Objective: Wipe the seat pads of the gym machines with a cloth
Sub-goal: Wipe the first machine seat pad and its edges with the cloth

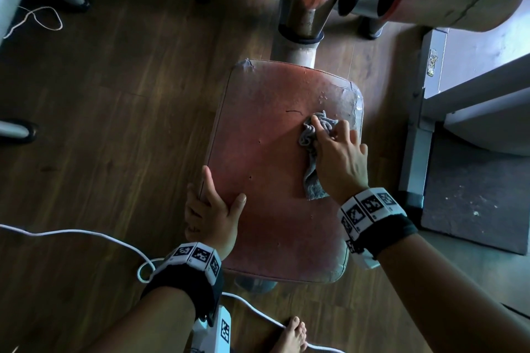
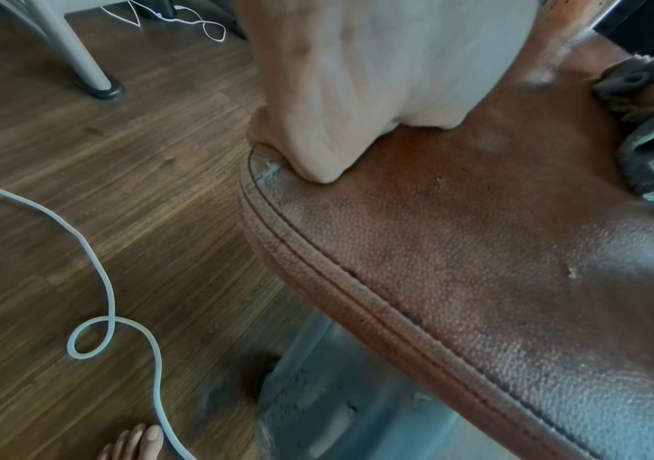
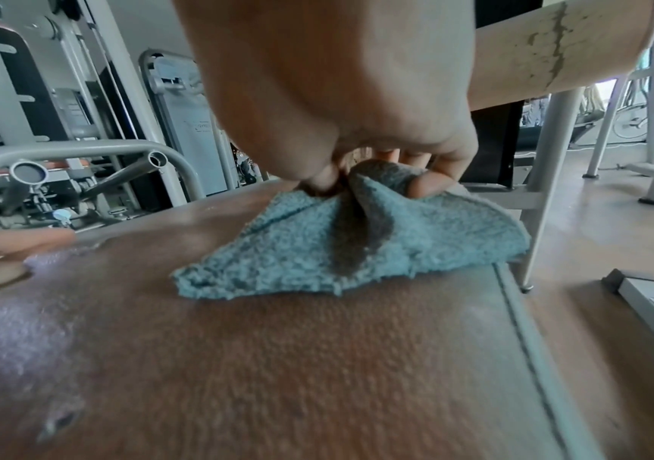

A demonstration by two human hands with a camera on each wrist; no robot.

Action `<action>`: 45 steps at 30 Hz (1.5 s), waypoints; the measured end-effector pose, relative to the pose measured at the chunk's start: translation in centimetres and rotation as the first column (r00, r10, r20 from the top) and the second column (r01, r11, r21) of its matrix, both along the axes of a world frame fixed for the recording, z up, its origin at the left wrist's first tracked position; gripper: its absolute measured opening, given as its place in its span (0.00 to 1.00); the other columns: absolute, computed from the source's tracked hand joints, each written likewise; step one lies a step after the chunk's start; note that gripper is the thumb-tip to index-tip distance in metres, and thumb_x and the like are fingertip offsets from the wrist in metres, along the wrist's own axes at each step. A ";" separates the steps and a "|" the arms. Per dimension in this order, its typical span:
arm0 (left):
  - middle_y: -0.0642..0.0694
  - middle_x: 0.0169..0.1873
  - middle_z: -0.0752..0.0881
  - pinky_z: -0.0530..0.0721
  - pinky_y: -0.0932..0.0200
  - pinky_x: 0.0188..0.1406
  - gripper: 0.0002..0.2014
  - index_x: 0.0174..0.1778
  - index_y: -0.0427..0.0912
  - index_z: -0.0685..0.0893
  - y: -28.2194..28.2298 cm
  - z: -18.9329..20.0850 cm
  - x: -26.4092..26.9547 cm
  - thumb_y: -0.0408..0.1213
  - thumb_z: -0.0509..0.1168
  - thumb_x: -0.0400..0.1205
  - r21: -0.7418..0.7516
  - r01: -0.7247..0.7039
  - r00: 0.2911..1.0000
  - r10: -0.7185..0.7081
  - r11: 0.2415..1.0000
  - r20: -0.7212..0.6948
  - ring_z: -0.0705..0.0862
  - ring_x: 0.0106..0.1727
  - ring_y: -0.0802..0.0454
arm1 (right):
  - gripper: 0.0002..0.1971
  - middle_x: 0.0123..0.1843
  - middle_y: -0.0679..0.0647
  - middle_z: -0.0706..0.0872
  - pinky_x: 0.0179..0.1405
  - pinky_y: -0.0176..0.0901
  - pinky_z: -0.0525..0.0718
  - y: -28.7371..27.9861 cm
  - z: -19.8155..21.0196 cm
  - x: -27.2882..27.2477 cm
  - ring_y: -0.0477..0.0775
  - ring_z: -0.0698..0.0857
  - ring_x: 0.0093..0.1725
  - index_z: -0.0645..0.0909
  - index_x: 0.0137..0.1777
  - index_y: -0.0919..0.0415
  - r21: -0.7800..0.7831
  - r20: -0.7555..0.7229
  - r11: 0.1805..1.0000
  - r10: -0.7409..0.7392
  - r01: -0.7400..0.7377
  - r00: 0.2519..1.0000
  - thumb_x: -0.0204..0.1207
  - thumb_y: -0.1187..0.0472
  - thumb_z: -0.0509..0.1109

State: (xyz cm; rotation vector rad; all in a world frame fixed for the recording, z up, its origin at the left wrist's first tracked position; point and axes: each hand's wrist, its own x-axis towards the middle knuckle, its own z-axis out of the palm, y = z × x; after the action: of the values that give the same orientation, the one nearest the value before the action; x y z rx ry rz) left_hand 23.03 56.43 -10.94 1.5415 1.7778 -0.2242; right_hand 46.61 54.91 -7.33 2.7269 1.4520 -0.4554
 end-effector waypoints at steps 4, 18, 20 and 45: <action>0.39 0.84 0.44 0.60 0.32 0.76 0.44 0.80 0.68 0.30 0.0 0.0 0.0 0.71 0.50 0.74 0.010 0.005 1.000 -0.004 1.000 -0.017 0.55 0.81 0.32 | 0.28 0.68 0.58 0.69 0.60 0.61 0.73 1.7 -0.2 -0.4 0.63 0.71 0.65 0.60 0.82 0.45 0.012 -0.035 1.000 0.012 -0.012 0.999 0.83 0.58 0.58; 0.39 0.84 0.45 0.61 0.32 0.76 0.45 0.80 0.67 0.32 0.2 0.2 0.1 0.69 0.53 0.75 0.017 -0.012 1.000 0.012 1.000 0.007 0.55 0.81 0.32 | 0.30 0.71 0.59 0.69 0.59 0.63 0.73 3.2 -0.1 -0.8 0.65 0.71 0.66 0.57 0.83 0.42 -0.011 -0.029 0.999 0.041 -0.041 0.999 0.81 0.59 0.59; 0.40 0.84 0.45 0.60 0.31 0.76 0.45 0.80 0.67 0.32 0.1 0.2 0.2 0.69 0.53 0.75 0.020 -0.016 1.000 0.016 1.000 0.008 0.55 0.82 0.32 | 0.30 0.71 0.59 0.69 0.59 0.63 0.74 2.7 -0.1 -0.9 0.65 0.71 0.66 0.58 0.83 0.43 0.003 -0.037 0.999 0.051 -0.051 0.998 0.82 0.59 0.59; 0.40 0.84 0.46 0.62 0.33 0.75 0.45 0.81 0.66 0.34 0.0 0.1 0.6 0.68 0.56 0.76 0.027 -0.042 0.998 0.043 0.999 -0.049 0.57 0.81 0.33 | 0.30 0.69 0.58 0.68 0.60 0.65 0.73 4.1 0.1 -2.6 0.64 0.71 0.64 0.57 0.82 0.42 0.008 -0.080 0.999 0.054 -0.053 0.995 0.82 0.61 0.57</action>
State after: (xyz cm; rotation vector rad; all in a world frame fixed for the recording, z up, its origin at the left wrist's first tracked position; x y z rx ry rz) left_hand 23.60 56.41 -10.87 1.5265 1.8571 -0.2206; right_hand 43.97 59.02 -7.24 2.6965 1.5426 -0.5650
